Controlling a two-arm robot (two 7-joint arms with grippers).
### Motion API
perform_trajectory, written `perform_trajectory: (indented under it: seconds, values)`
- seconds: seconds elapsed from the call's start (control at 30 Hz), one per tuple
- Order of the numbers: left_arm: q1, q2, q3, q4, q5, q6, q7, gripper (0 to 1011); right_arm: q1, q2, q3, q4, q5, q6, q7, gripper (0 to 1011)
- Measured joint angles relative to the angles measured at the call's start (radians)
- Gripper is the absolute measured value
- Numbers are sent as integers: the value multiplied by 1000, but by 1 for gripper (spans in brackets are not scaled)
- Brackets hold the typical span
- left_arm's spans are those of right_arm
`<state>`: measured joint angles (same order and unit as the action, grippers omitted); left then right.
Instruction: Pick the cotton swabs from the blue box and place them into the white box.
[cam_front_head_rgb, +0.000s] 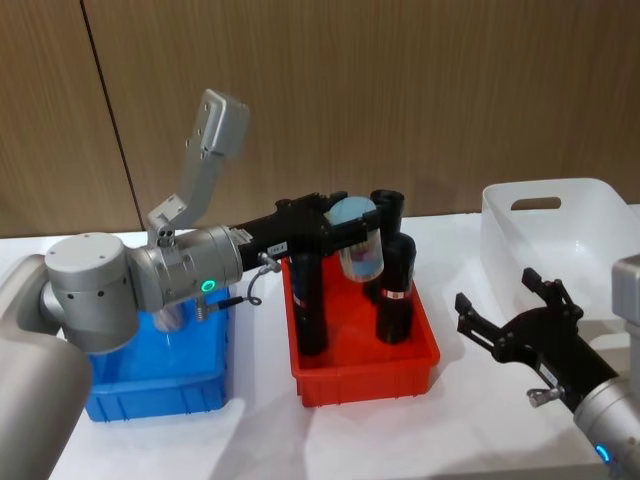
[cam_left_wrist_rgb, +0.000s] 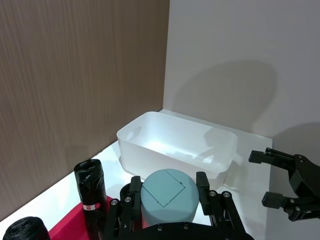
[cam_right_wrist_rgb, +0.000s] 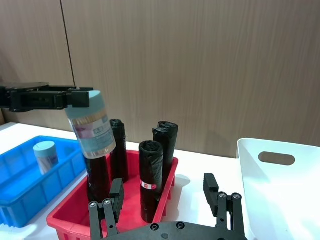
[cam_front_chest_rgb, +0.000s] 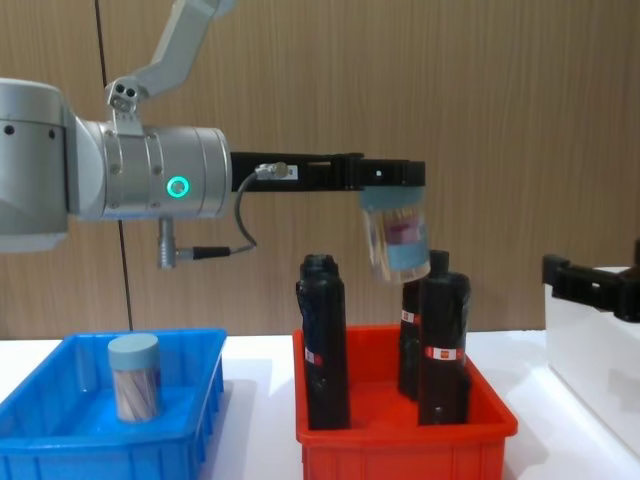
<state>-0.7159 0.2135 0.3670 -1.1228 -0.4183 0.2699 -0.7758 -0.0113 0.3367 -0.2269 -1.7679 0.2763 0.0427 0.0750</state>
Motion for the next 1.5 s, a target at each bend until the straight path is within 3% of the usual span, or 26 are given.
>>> perform_trajectory:
  seconds: [0.3, 0.77, 1.13, 1.5]
  values:
    - [-10, -5, 3, 12, 2, 2, -11, 669, 27, -5, -9, 1, -50, 49, 50, 1002]
    - [-16, -9, 4, 19, 3, 3, -18, 669, 139, -43, -29, 75, -132, 138, 194, 1002]
    - [-17, -9, 5, 21, 3, 3, -19, 669, 220, -78, -38, 144, -149, 170, 263, 1002]
    - [-18, -10, 5, 22, 3, 3, -20, 669, 273, -101, -39, 194, -133, 187, 302, 1002]
